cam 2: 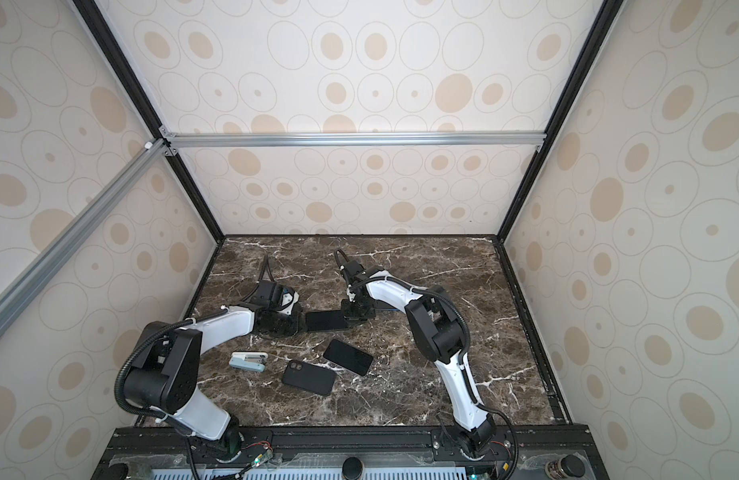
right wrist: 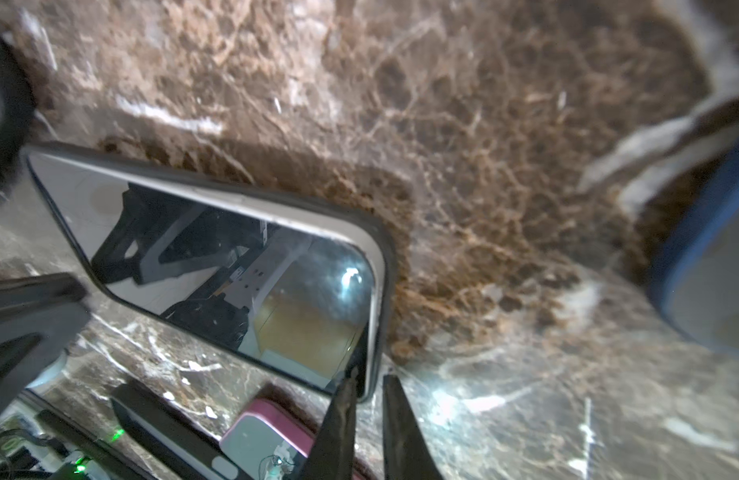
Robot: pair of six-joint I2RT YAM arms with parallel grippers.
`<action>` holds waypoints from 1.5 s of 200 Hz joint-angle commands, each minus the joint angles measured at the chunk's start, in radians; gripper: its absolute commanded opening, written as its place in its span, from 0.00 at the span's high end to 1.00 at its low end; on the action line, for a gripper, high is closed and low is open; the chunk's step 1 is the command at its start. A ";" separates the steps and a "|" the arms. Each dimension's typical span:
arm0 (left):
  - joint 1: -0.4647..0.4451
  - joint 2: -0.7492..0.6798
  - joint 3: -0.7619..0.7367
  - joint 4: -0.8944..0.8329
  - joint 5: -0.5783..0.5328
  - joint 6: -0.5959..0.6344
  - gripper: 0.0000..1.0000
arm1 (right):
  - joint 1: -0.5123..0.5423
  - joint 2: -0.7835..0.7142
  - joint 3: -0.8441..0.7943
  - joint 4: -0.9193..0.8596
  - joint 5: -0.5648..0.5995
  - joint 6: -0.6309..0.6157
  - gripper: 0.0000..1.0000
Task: Put the phone into the phone case
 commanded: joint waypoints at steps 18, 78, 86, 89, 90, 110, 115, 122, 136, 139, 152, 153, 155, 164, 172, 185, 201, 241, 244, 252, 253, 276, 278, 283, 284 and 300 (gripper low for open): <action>0.011 -0.020 0.123 -0.049 -0.091 0.015 0.77 | -0.013 -0.071 0.037 -0.041 0.087 -0.004 0.80; 0.015 0.158 0.224 0.005 -0.031 0.026 0.73 | -0.039 0.071 0.216 -0.062 0.026 -0.051 0.84; 0.014 0.165 0.222 0.003 -0.029 0.030 0.73 | -0.039 0.086 0.236 -0.066 0.012 -0.058 0.84; 0.015 0.167 0.221 0.001 -0.031 0.031 0.73 | -0.039 0.091 0.242 -0.067 0.007 -0.059 0.84; 0.015 0.168 0.220 0.000 -0.031 0.032 0.73 | -0.039 0.093 0.245 -0.068 0.005 -0.059 0.84; 0.014 0.166 0.191 0.010 -0.027 0.036 0.73 | -0.039 0.117 0.260 -0.066 -0.030 -0.061 0.84; 0.014 0.166 0.187 0.008 -0.026 0.039 0.73 | -0.040 0.122 0.260 -0.067 -0.033 -0.060 0.84; 0.015 0.169 0.181 0.006 -0.029 0.043 0.73 | -0.040 0.129 0.261 -0.071 -0.031 -0.058 0.85; 0.014 0.178 0.179 -0.005 -0.029 0.051 0.73 | -0.040 0.136 0.260 -0.087 -0.008 -0.057 0.86; 0.014 0.179 0.178 -0.006 -0.029 0.051 0.73 | -0.039 0.137 0.258 -0.087 -0.002 -0.057 0.86; 0.014 0.178 0.175 -0.002 -0.031 0.052 0.73 | -0.039 0.137 0.248 -0.091 0.019 -0.062 0.86; 0.015 0.178 0.175 -0.002 -0.031 0.052 0.73 | -0.040 0.137 0.248 -0.093 0.020 -0.062 0.86; 0.015 0.178 0.174 -0.001 -0.032 0.053 0.73 | -0.040 0.137 0.247 -0.094 0.024 -0.064 0.86; 0.014 0.179 0.173 -0.002 -0.032 0.052 0.73 | -0.039 0.141 0.247 -0.107 0.026 -0.070 0.86; 0.013 0.180 0.175 -0.006 -0.033 0.055 0.73 | -0.040 0.144 0.247 -0.115 0.024 -0.072 0.86; 0.015 0.181 0.170 -0.004 -0.029 0.053 0.74 | -0.039 0.143 0.241 -0.117 0.017 -0.073 0.87; 0.015 0.178 0.156 0.001 -0.025 0.049 0.75 | -0.039 0.144 0.231 -0.110 0.004 -0.073 0.87; 0.014 0.165 0.094 0.017 -0.024 0.039 0.76 | -0.039 0.162 0.214 -0.084 -0.007 -0.073 0.87; 0.016 0.164 0.089 0.019 -0.027 0.039 0.76 | -0.039 0.164 0.212 -0.083 -0.005 -0.073 0.87; 0.015 0.164 0.078 0.019 -0.028 0.040 0.76 | -0.040 0.172 0.213 -0.082 -0.006 -0.074 0.87; 0.015 0.165 0.077 0.021 -0.028 0.040 0.76 | -0.040 0.173 0.213 -0.083 -0.006 -0.075 0.87; 0.015 0.176 0.062 0.030 -0.022 0.038 0.78 | -0.040 0.196 0.214 -0.082 -0.007 -0.077 0.88; 0.015 0.176 0.061 0.031 -0.022 0.039 0.78 | -0.039 0.199 0.214 -0.082 -0.007 -0.078 0.88; 0.014 0.179 0.061 0.032 -0.021 0.039 0.79 | -0.040 0.204 0.214 -0.085 -0.008 -0.080 0.89; 0.014 0.179 0.062 0.032 -0.020 0.038 0.79 | -0.039 0.206 0.213 -0.086 -0.009 -0.080 0.89; 0.015 0.183 0.065 0.033 -0.014 0.040 0.80 | -0.039 0.221 0.214 -0.094 -0.008 -0.082 0.91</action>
